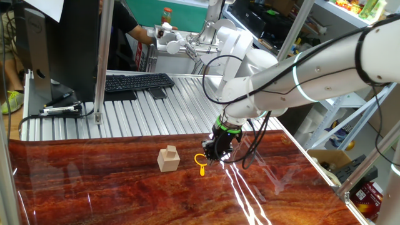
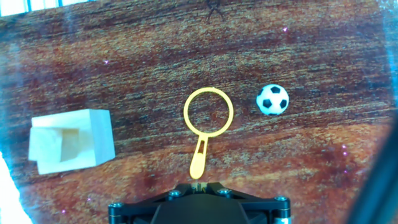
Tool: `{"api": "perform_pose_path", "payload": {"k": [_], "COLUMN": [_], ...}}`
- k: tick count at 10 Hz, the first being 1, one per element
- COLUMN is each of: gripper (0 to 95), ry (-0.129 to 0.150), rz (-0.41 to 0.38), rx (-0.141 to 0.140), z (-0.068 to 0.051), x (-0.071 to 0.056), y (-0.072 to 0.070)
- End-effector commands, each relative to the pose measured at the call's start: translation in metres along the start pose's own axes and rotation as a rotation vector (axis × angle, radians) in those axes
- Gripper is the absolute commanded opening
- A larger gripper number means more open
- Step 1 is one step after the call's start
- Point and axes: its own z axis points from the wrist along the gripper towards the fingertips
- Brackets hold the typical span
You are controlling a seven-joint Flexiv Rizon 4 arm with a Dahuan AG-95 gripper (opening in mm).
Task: Attach the bubble ring to the ball
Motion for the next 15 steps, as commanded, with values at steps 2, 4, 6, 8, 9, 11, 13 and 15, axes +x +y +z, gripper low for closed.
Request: {"api": "perform_pose_path", "payload": {"k": [2, 4, 6, 8, 9, 11, 13, 15], "gripper": [0.0, 0.0, 0.0, 0.0, 0.0, 0.0, 0.0, 0.0], "ry": [0.006, 0.007, 0.007, 0.002, 0.0, -0.003, -0.004, -0.001], "rz": [0.001, -0.012, -0.011, -0.011, -0.012, -0.016, -0.017, -0.021], "rx": [0.0, -0.001, -0.001, -0.001, -0.004, -0.002, 0.001, 0.003], "z": [-0.0019, -0.0018, -0.0018, -0.0018, -0.0018, -0.0018, -0.0019, -0.0019], "x": [-0.0023, -0.0022, -0.0021, -0.0021, -0.0022, -0.0022, -0.0024, -0.0024], "y": [0.0006, 0.0006, 0.0006, 0.0006, 0.0006, 0.0006, 0.0006, 0.0006]}}
